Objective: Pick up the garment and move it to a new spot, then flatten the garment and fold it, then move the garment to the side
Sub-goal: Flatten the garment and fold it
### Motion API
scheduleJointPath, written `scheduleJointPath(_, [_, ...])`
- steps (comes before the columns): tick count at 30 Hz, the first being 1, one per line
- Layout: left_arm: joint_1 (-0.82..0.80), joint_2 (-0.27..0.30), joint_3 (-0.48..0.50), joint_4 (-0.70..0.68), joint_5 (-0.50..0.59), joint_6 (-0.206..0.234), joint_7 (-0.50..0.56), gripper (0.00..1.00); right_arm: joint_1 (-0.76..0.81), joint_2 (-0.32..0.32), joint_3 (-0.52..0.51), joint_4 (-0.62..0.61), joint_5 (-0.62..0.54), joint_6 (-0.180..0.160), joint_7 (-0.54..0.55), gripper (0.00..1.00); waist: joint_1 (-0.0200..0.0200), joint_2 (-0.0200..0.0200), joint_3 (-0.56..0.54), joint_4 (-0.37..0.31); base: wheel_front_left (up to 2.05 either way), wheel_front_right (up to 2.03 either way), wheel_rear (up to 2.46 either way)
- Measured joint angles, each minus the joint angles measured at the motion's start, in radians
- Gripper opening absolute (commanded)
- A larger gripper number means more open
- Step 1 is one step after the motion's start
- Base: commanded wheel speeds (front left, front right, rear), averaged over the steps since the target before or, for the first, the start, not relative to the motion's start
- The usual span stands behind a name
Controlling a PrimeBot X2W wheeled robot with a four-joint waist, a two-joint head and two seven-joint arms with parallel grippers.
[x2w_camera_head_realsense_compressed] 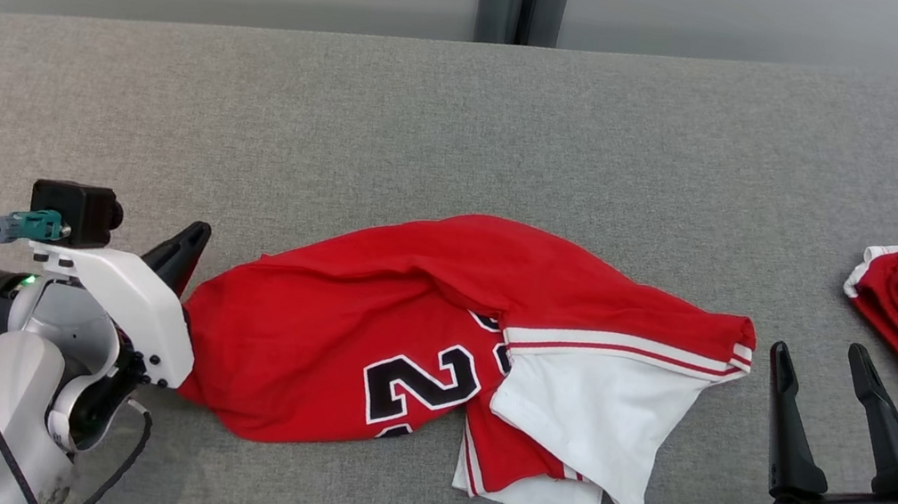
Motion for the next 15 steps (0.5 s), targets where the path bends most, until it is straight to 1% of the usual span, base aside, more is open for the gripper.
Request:
scheduleJointPath(4, [-0.015,0.014,0.001,-0.021,0.019,0.019,-0.024,0.0,0.0,0.0,-0.002,0.001,0.0,0.0,-0.004,1.0,0.0,0.0,-0.002,-0.002,0.0,0.0,0.0])
scheduleJointPath(9, [-0.014,0.014,0.006,-0.053,0.03,0.039,-0.063,0.0,0.0,0.0,-0.009,0.0,0.0,0.0,-0.008,1.0,0.0001,0.0,-0.006,0.001,0.0,0.0,0.0])
scheduleJointPath(10, [-0.014,0.014,0.011,-0.067,0.038,0.048,-0.084,0.09,0.001,0.0,-0.009,0.0,0.0,0.0,-0.008,1.0,0.0,0.0,-0.007,0.002,0.0,0.0,0.0])
scheduleJointPath(11, [-0.014,0.015,0.017,-0.082,0.044,0.058,-0.104,0.8,0.002,0.0,-0.01,-0.001,0.001,0.0,-0.008,1.0,0.0001,0.0,-0.009,0.003,0.0,0.0,0.0])
scheduleJointPath(12, [-0.012,0.014,0.023,-0.099,0.05,0.065,-0.129,1.0,0.002,0.0,-0.011,-0.002,0.002,0.0,-0.008,1.0,0.0,0.0,-0.011,0.005,0.0,0.0,0.0])
scheduleJointPath(15, [0.002,0.01,0.054,-0.158,0.06,0.097,-0.215,1.0,0.004,0.0,-0.016,-0.007,0.003,0.0,-0.008,1.0,0.0,0.0,-0.018,0.011,0.0,0.0,0.0])
